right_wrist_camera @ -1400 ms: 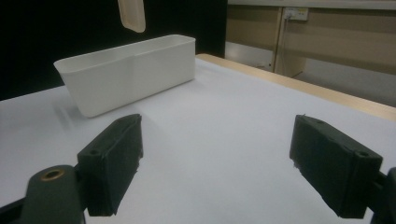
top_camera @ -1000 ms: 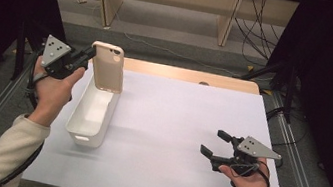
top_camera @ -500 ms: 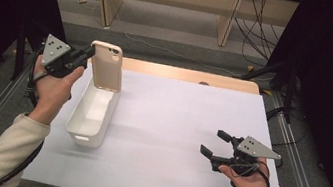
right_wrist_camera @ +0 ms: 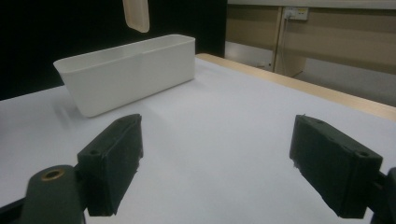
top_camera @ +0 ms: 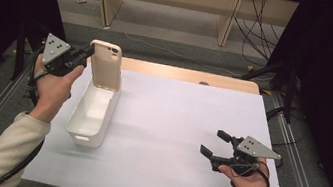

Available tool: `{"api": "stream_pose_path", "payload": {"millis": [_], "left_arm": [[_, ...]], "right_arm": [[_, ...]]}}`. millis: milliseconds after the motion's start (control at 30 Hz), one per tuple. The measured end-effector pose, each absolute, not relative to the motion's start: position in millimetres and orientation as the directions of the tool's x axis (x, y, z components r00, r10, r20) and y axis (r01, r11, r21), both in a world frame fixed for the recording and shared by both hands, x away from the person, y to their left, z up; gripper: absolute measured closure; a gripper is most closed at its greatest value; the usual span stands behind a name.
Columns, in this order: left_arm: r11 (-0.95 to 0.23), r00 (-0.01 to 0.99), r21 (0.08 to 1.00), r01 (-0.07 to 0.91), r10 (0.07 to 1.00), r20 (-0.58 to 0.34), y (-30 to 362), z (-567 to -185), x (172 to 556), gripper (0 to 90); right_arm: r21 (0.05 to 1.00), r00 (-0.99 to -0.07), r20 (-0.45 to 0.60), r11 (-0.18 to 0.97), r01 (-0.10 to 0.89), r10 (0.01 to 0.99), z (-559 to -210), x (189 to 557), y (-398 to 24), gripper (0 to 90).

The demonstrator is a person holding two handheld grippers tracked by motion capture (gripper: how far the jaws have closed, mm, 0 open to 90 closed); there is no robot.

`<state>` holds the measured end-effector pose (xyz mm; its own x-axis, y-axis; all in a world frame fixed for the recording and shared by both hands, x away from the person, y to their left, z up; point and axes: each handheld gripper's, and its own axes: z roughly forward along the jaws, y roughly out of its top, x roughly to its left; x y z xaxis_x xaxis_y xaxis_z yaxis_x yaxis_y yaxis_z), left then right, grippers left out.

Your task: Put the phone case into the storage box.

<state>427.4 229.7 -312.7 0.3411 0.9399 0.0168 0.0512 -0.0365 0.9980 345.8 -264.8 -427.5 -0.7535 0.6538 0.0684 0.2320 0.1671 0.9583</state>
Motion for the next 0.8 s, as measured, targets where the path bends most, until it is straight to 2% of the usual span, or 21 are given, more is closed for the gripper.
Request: {"api": "stream_pose_path", "payload": {"millis": [800], "left_arm": [[-0.039, 0.317, 0.997, 0.062, 0.948, 0.017, 236.6, -317.9, 439.2, 86.3]], "right_arm": [[0.958, -0.753, 0.068, 0.168, 0.233, 0.654, -427.6, 345.8, -264.9, 18.5]]}}
